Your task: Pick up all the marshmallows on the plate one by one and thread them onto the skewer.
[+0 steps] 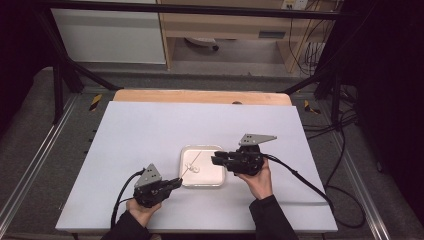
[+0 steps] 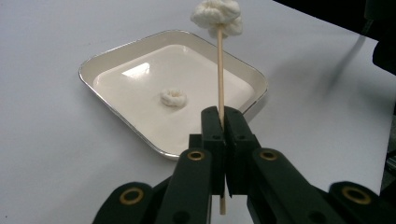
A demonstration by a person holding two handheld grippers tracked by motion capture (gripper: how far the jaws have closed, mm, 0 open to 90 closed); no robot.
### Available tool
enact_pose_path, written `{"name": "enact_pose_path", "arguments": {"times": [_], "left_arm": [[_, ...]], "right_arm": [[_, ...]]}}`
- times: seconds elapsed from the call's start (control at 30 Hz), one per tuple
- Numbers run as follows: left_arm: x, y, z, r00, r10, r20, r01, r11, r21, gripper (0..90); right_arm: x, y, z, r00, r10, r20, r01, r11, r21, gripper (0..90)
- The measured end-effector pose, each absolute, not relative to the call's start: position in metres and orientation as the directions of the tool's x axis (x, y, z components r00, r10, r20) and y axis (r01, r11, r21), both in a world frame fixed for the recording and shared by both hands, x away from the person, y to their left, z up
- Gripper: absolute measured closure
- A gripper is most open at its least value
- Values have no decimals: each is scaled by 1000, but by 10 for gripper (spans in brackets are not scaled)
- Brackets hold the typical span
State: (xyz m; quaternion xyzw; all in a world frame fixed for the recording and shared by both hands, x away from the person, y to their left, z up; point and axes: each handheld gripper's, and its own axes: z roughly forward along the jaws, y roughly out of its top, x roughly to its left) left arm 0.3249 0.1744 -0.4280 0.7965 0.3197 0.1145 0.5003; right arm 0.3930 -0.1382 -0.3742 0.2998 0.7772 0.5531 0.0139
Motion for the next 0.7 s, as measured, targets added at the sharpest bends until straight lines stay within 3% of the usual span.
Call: {"name": "enact_pose_path", "arguments": {"times": [0.7], "left_arm": [[319,170,-425,804,583,-118,347,-298,889,884]], "right_arm": [[411,-141,-365,-796,372,477,527,39,849,716]]}}
